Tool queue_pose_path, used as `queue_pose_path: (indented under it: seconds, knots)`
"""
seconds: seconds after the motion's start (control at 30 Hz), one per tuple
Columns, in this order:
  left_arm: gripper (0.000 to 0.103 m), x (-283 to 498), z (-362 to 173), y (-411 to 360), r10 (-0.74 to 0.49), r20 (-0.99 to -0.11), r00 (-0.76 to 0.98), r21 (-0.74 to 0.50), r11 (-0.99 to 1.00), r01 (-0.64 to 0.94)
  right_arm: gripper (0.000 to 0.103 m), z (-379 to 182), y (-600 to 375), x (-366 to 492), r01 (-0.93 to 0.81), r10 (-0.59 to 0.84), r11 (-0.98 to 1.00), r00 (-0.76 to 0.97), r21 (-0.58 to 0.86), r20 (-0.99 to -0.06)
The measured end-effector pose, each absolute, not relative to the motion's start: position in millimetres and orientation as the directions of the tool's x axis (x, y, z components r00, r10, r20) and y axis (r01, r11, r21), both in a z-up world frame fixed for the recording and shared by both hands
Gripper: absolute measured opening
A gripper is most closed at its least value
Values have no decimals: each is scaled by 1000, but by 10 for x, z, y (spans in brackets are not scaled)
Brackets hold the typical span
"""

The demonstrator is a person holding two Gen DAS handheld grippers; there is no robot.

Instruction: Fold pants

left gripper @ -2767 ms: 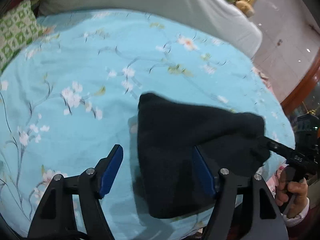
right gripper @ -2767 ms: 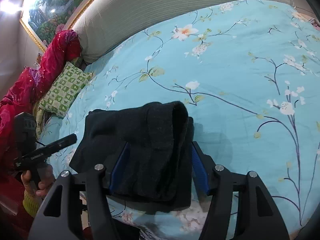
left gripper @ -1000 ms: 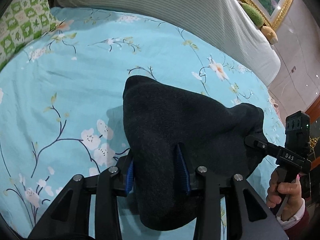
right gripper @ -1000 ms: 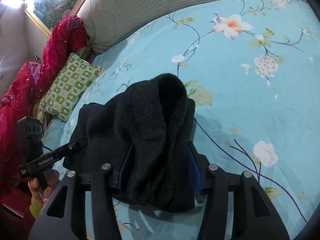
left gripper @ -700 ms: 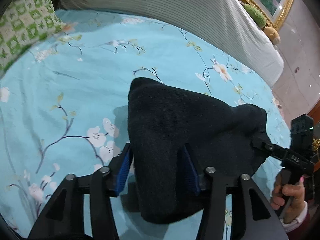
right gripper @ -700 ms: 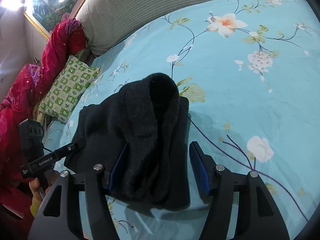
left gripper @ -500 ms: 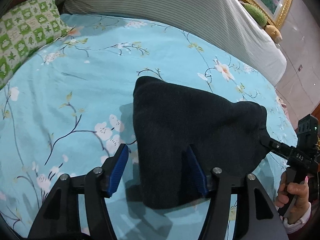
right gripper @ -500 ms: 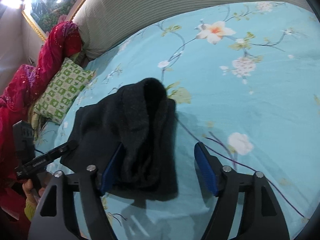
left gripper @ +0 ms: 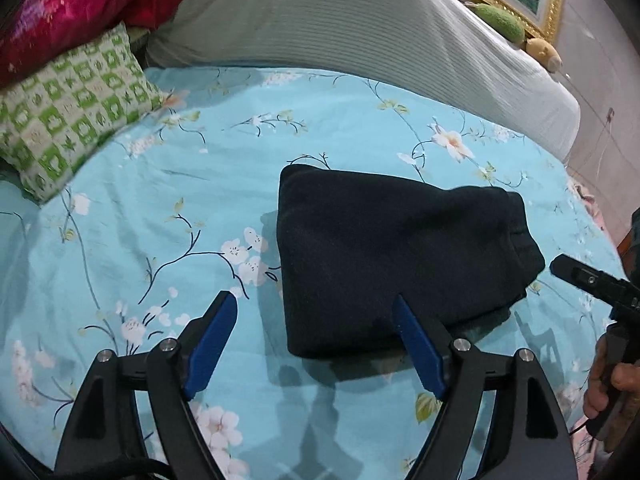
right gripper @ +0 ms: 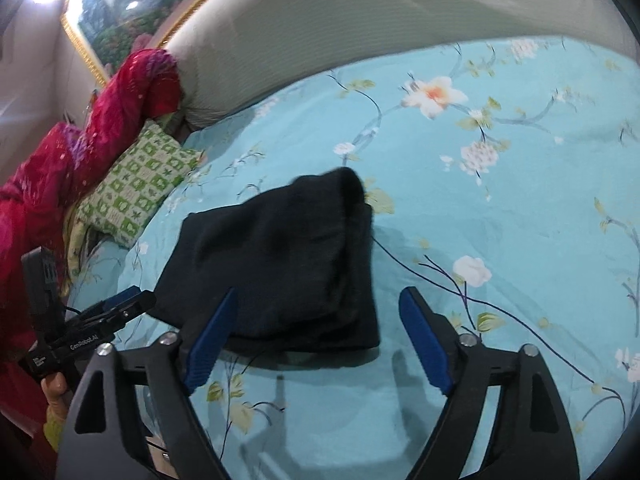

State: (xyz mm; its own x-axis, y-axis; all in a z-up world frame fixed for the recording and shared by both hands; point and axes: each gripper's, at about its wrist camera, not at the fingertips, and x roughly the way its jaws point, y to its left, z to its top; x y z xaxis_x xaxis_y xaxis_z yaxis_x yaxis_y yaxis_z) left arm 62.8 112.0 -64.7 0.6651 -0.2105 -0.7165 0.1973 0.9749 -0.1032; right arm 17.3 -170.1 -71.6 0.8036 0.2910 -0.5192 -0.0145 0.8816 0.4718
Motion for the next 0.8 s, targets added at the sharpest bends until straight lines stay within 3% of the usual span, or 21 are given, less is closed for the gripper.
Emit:
queue_pose_path:
  seconds: [0.17,0.8]
  knots:
    - [82,445,-629,1056,-142,-691,709,-41,987,157,95,-642,-1501,44,-37,252,917,825,396,-506]
    - [84,198,-884,945,-83,-632,770,38,990,137,101,-880,-1162,-52,-36,147,974,852,224,-502]
